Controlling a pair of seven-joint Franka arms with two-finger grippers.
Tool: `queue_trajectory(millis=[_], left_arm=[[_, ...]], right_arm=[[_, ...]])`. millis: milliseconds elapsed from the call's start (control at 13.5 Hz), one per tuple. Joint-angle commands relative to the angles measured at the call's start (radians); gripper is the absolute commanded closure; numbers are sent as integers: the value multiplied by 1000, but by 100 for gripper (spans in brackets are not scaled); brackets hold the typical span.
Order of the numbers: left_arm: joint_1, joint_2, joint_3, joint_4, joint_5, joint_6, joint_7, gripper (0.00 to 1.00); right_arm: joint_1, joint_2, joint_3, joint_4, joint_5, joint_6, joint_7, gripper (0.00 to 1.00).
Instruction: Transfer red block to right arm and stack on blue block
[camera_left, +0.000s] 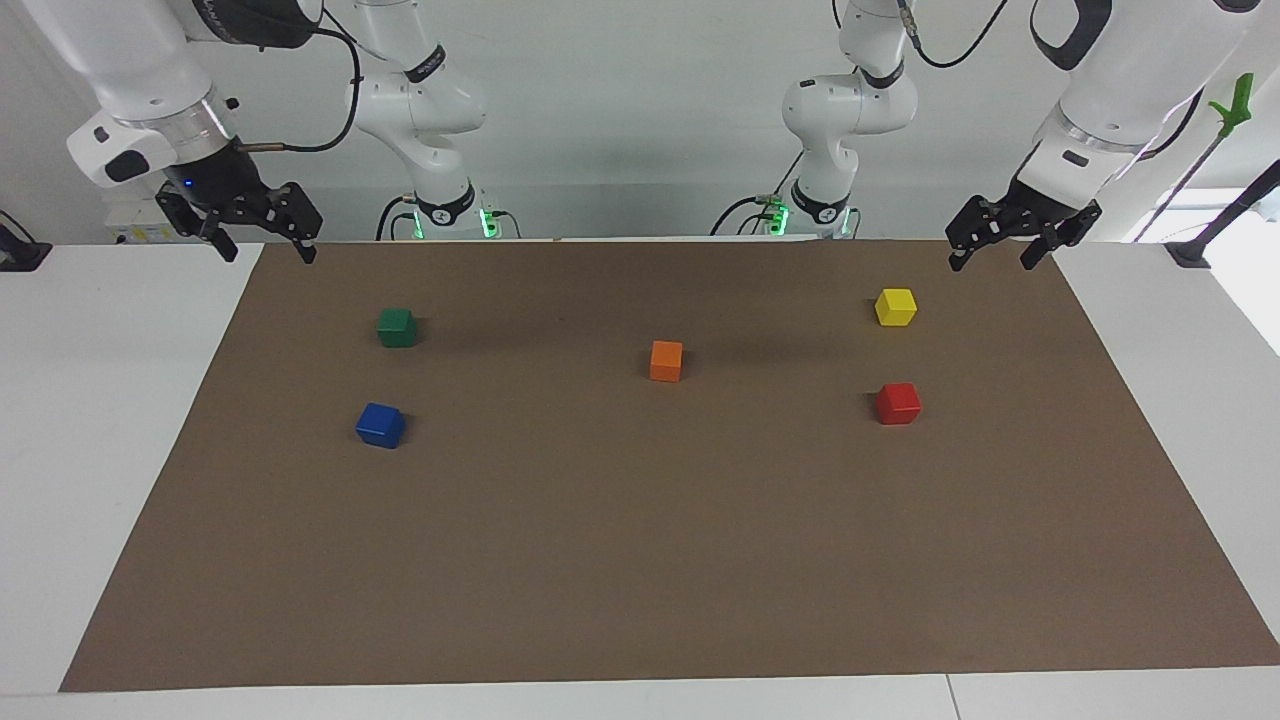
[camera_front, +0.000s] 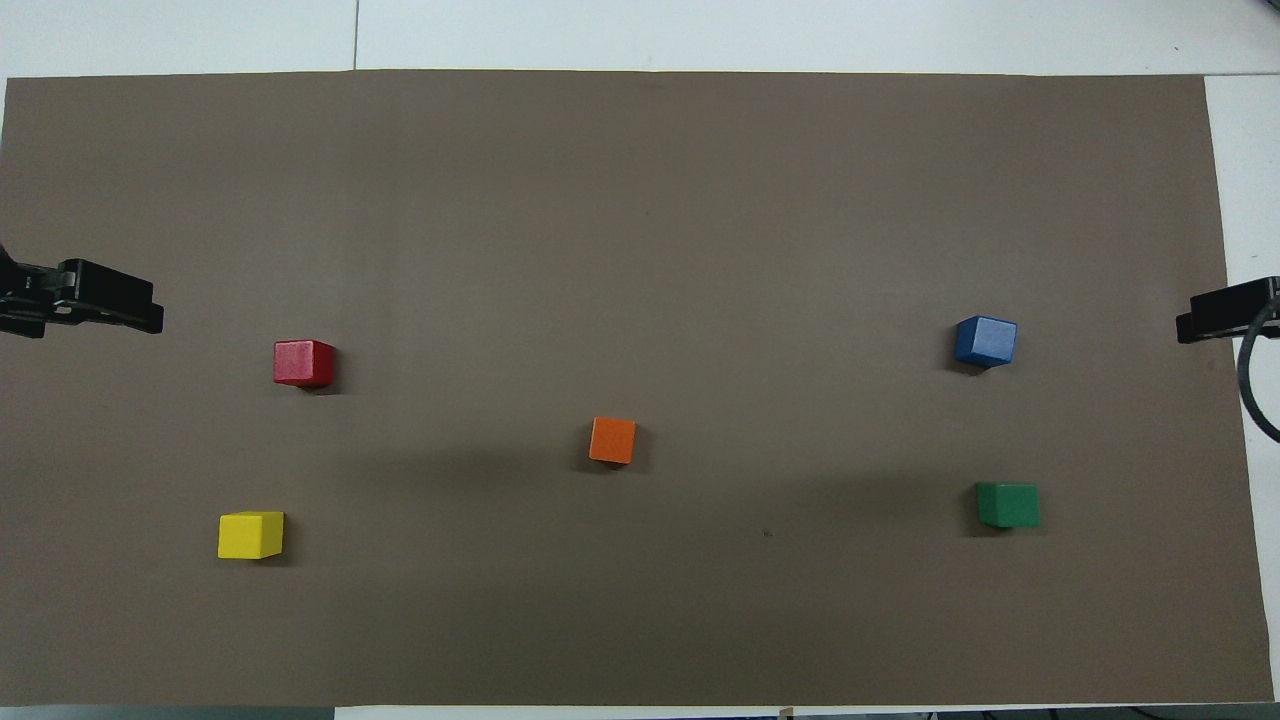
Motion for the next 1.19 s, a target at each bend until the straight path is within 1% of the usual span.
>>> queue_trajectory(millis=[0,149,371,520,594,743,891,1040,1114], left_arm=[[9,-9,-9,0,-6,-9,-7,0],[11,-10,-4,-12,-6,-9,6,0],[12,-1,-12,8,-6,-15,-10,0],[15,-3,-16,5,-6,-22,-29,0],[15,-7,-15,-4,-2,-9,-40,0],[24,-4,-13,-21,0,39,-34,0],[24,-4,-12,-113,0,122,-33,0],[28,-3,-6,-200,0,191,-19,0],[28,0,-1,-256,0,248,-13,0]], right_arm=[[-10,-16,2,-12,17,-5,-5,0],[-10,-18,0,-15,17,-7,-10,0],[-20,-27,0,-34,17,-8,-27,0],[-20,-64,0,-104,41,1,-91,0],[-25,-88,-3,-157,105,16,-100,0],[-51,-127,-3,-260,213,105,-100,0],[-63,-127,-4,-310,323,133,-106,0],[-88,-128,-4,-365,422,182,-154,0],[-92,-125,-4,-389,466,199,-184,0]])
